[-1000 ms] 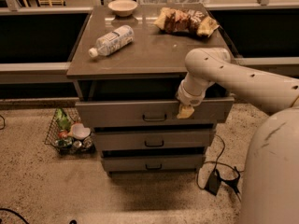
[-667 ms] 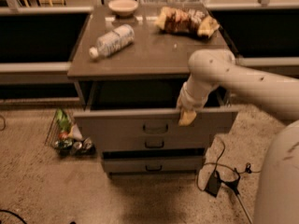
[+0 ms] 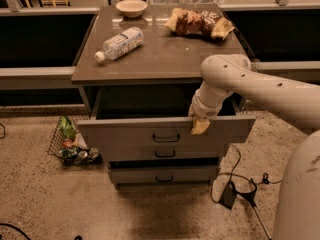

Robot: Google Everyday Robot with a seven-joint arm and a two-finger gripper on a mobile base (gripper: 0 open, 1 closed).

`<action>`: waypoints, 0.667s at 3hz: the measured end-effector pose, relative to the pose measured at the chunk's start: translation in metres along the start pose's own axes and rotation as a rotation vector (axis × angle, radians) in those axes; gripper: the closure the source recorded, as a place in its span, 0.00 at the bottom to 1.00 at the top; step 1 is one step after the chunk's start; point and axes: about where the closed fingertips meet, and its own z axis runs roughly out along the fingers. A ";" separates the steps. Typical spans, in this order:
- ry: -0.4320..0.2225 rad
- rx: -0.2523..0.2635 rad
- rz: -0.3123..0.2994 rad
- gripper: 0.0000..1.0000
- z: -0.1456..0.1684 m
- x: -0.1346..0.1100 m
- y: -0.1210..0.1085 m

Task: Open top drawer

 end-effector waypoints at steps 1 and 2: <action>0.000 0.000 0.000 0.61 0.000 0.000 0.000; 0.000 0.000 0.000 0.38 0.000 0.000 0.000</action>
Offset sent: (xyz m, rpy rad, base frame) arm 0.0000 0.0000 0.0000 0.0000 0.0001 0.0000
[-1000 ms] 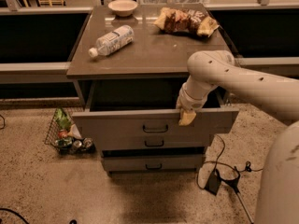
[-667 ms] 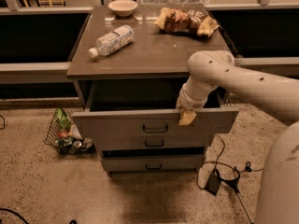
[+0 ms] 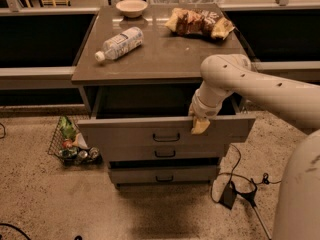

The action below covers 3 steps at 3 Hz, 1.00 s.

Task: Open top drawer

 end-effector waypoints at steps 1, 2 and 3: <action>0.000 0.000 0.000 0.14 0.000 0.000 0.000; 0.009 -0.037 -0.005 0.00 0.003 -0.002 0.013; 0.013 -0.109 -0.005 0.00 0.002 -0.010 0.041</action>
Offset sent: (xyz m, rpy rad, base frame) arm -0.0312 0.0016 -0.0059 -0.0368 0.0756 0.0222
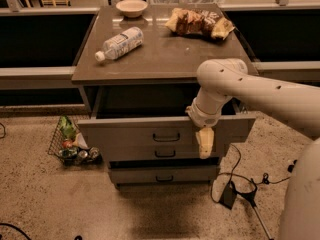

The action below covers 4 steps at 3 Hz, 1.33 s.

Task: Open top drawer

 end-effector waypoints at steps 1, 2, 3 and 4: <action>0.000 -0.079 -0.009 0.00 -0.005 -0.012 0.026; 0.002 -0.135 -0.016 0.18 -0.011 -0.020 0.045; 0.001 -0.162 -0.029 0.41 -0.017 -0.026 0.059; -0.004 -0.174 -0.037 0.65 -0.020 -0.029 0.068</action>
Offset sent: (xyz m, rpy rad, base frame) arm -0.0727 0.0139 0.0237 -0.0380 0.1858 0.0575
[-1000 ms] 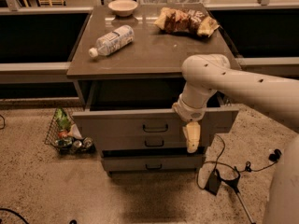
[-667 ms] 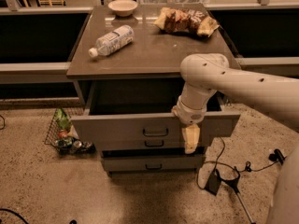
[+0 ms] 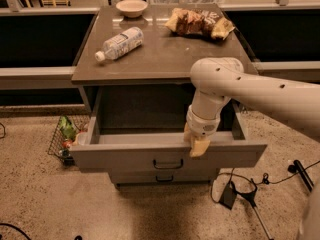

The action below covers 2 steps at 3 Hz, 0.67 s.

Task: Open top drawer

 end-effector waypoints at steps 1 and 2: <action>-0.003 -0.002 -0.004 0.87 0.001 -0.002 0.006; -0.003 -0.002 -0.004 0.86 0.002 -0.002 0.006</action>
Offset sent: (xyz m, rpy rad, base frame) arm -0.0221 0.0029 0.0009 0.0390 0.0040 0.0166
